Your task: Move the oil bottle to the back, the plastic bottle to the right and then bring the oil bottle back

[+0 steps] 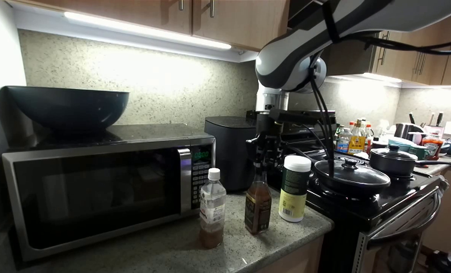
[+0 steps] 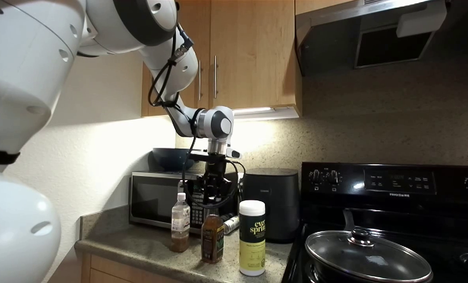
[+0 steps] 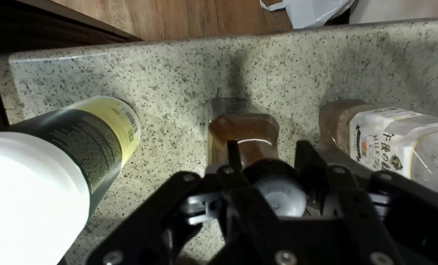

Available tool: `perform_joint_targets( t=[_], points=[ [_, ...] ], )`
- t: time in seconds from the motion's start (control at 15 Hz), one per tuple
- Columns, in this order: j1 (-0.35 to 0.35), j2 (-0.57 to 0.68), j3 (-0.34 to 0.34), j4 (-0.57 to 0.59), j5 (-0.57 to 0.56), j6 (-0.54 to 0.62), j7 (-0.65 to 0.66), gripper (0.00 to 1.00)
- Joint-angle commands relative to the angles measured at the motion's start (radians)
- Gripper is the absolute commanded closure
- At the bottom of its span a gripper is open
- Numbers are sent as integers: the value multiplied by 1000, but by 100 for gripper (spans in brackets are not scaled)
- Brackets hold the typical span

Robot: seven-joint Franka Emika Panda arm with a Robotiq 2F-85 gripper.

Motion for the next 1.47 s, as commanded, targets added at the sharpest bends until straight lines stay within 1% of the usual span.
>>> perform_joint_targets(
  t=[0.0,0.07,0.13,0.2,0.27,0.47,0.53,0.6,0.73,0.8,1.4],
  points=[
    [-11,2,5,4,-9,-10,0,84],
    [-8,1,2,2,-23,-2,11,84],
    [-5,-1,1,2,-28,-8,20,34],
    [-5,-2,3,2,-29,-12,16,33],
    [-9,1,8,3,-5,-3,2,52],
    [-9,1,8,3,-10,-3,2,33],
    [-9,1,8,3,-11,-3,2,8],
    [-9,2,8,2,-9,1,-3,7],
    [-11,7,9,5,-7,8,-13,1],
    [-12,9,10,7,-8,12,-17,0],
    [-13,31,11,31,-10,27,-27,0]
  ],
)
